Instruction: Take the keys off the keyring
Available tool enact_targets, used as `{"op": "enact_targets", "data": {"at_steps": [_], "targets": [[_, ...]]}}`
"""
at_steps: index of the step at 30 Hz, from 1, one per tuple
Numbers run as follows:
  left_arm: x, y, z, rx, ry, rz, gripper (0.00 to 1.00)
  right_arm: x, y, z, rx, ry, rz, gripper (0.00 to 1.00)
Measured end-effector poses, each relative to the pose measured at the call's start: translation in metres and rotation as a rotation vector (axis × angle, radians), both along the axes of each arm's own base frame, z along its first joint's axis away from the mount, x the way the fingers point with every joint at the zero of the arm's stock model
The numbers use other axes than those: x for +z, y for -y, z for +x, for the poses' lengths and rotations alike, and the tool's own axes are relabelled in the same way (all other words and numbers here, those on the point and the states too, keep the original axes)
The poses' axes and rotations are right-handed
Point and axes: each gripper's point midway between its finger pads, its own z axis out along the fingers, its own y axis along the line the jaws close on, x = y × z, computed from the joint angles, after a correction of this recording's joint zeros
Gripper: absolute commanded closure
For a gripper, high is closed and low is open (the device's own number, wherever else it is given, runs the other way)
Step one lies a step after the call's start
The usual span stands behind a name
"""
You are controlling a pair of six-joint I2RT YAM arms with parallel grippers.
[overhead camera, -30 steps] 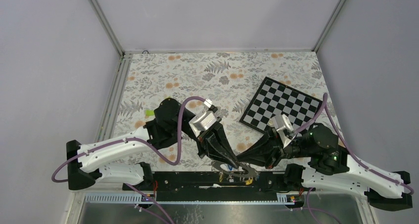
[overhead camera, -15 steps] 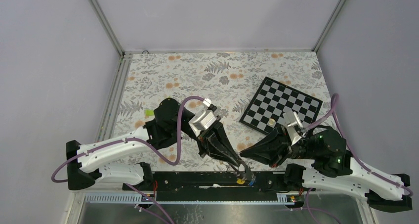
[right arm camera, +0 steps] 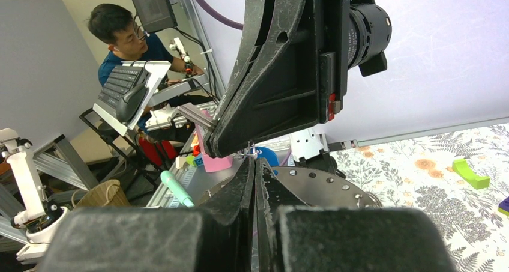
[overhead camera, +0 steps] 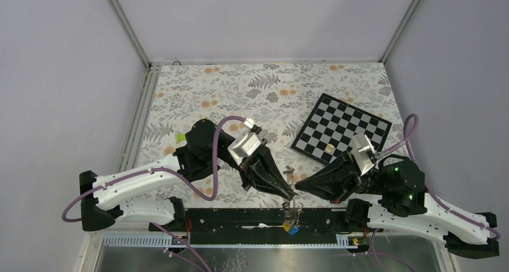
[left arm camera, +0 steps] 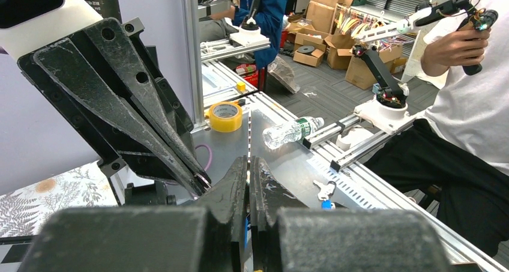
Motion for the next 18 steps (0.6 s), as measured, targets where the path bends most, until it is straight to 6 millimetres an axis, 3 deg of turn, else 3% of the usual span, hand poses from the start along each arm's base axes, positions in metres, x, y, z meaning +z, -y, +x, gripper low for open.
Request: {"op": "enact_targets", "data": {"at_steps": [18], "targets": [[0.007,0.002,0.004,0.038,-0.002,-0.033,0.98,0.013,0.006,-0.004,0.024,-0.022,0.096,1.0]]}}
